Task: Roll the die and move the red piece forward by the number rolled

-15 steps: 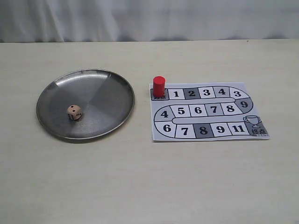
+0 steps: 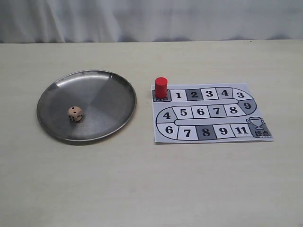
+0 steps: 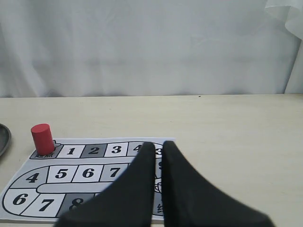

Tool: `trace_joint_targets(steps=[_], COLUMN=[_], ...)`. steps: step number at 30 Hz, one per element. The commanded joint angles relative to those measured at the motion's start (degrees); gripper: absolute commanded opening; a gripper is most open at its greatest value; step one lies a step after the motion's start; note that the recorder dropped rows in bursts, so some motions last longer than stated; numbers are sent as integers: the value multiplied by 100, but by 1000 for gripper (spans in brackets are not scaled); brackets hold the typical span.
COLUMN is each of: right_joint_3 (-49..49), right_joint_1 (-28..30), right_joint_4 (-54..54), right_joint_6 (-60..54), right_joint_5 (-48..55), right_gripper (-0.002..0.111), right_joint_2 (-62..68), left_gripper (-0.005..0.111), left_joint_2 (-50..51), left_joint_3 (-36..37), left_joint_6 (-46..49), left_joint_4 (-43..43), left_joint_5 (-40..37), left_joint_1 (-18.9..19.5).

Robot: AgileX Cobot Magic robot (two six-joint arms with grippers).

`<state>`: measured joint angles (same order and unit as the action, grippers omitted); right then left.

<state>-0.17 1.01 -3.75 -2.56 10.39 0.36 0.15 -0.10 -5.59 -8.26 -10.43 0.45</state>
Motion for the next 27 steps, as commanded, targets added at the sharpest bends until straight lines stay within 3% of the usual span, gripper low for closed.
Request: trace_joint_targets(steps=[1,16,23,27], right_joint_3=[17,17,17,17], right_joint_1=[32,32,32,32], right_joint_4=[-25,-25,-53,-799], right_joint_6=[2,2,96,646], right_joint_5=[26,-36,-1263,-1759], right_gripper=[4,4,4,4], right_joint_2=[-36,-36,-36,-36], left_gripper=[0,0,0,0], left_joint_2=[-15,-15,-15,-15], left_joint_3=[10,10,10,10], left_joint_6=[-5,-5,-5,-5], left_joint_4=[-1,-1,-1,-1], left_joint_5=[49,49,49,49], left_joint_1=[-48,-48,-48,-48])
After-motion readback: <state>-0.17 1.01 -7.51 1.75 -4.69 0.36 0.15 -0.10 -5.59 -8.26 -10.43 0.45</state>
